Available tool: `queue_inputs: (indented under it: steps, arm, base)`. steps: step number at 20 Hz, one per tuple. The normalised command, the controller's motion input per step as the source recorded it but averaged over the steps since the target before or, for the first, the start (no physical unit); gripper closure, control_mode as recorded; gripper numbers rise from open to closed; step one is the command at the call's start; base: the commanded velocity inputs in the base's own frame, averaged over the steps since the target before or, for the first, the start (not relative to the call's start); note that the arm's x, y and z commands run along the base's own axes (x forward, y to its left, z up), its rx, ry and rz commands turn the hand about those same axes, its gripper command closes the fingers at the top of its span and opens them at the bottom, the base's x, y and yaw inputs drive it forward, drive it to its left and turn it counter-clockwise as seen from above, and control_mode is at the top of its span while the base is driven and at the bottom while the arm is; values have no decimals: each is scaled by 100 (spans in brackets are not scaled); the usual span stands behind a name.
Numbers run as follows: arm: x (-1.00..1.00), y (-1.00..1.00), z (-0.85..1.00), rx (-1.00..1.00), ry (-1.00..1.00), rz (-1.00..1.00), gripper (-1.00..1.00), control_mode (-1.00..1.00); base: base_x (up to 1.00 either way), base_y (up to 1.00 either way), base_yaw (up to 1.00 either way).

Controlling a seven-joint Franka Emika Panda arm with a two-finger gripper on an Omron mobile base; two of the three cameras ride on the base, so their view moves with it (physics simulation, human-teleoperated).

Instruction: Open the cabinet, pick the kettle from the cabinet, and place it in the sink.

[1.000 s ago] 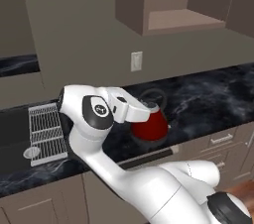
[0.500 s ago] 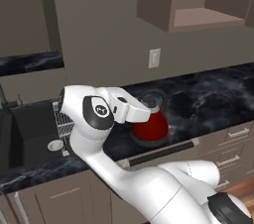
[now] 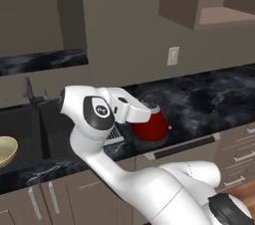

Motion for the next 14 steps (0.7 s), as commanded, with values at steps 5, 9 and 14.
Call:
queue_inputs:
  steps: [5,9,14]
  arm:
    - [0,0,0,0,0,0,100,100]
    - [0,0,0,0,0,0,100,100]
    - [0,0,0,0,0,0,100,100]
  base:
    - [-29,49,11]
    - [-27,51,12]
    - [-25,46,11]
